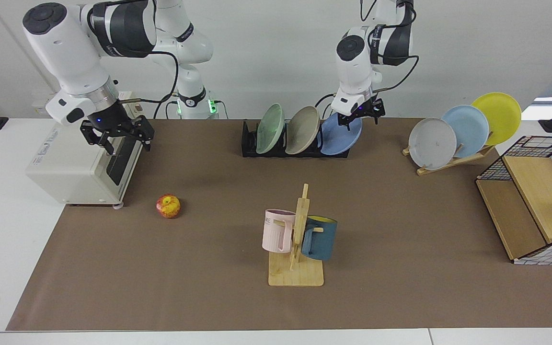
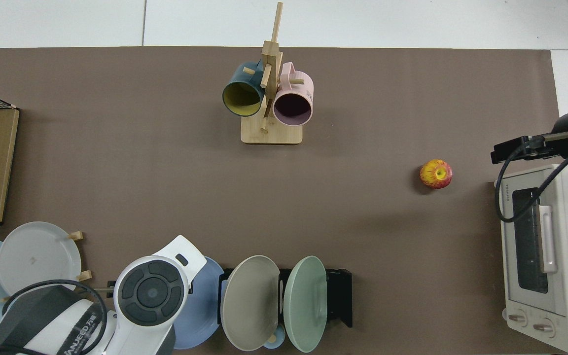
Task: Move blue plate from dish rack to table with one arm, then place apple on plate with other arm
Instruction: 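Grasp the blue plate with the left gripper while the right gripper reaches the apple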
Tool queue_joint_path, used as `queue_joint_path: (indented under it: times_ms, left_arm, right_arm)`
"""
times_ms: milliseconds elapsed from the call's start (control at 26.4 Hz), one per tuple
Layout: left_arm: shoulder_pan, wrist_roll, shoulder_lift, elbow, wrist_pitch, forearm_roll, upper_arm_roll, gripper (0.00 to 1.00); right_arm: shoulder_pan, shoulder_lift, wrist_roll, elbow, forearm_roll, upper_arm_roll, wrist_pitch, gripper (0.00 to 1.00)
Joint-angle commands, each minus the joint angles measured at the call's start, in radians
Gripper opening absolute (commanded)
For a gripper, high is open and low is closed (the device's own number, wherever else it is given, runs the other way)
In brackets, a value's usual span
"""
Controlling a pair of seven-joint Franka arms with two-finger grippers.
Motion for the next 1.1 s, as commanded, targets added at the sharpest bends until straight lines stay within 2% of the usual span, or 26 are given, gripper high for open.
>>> queue_joint_path:
  times_ms: [0,189,303,341,416,530,644,757,871,1060]
  left_arm:
    - [-0.017,0.01,-0.01,-0.044,0.038,-0.019,0.008,1.0]
    - [-0.017,0.051,-0.007,-0.063,0.047,-0.019,0.008,1.0]
    - [-0.008,0.105,-0.007,-0.069,0.046,-0.019,0.008,0.94]
    - [-0.008,0.11,-0.007,-0.069,0.044,-0.019,0.008,0.88]
    - [-0.008,0.11,-0.007,-0.069,0.043,-0.019,0.008,0.69]
    - [-0.011,0.11,-0.004,-0.067,0.037,-0.019,0.008,0.37]
    - [-0.012,0.111,0.0,-0.061,0.032,-0.019,0.008,0.0]
    - [-0.014,0.111,0.005,-0.056,0.032,-0.019,0.008,0.0]
    - [-0.008,0.11,0.007,-0.037,0.024,-0.019,0.008,0.0]
    - [-0.011,0.096,0.007,0.028,-0.077,-0.019,0.005,0.0]
  right_arm:
    - [0.002,-0.002,0.037,-0.035,-0.017,0.012,0.034,1.0]
    - [0.036,0.076,0.101,-0.035,-0.014,0.014,0.077,1.0]
    - [0.056,0.121,0.111,-0.035,-0.012,0.014,0.126,1.0]
    - [0.062,0.131,0.115,-0.036,-0.012,0.014,0.137,1.0]
    - [0.062,0.148,0.134,-0.049,-0.014,0.014,0.164,1.0]
    - [0.062,0.173,0.135,-0.062,-0.017,0.012,0.218,1.0]
    - [0.054,0.197,0.134,-0.067,-0.017,0.014,0.253,1.0]
    - [0.054,0.213,0.137,-0.096,-0.015,0.014,0.273,1.0]
    - [0.056,0.21,0.137,-0.176,-0.015,0.014,0.354,1.0]
    - [0.056,0.214,0.137,-0.253,-0.015,0.014,0.447,1.0]
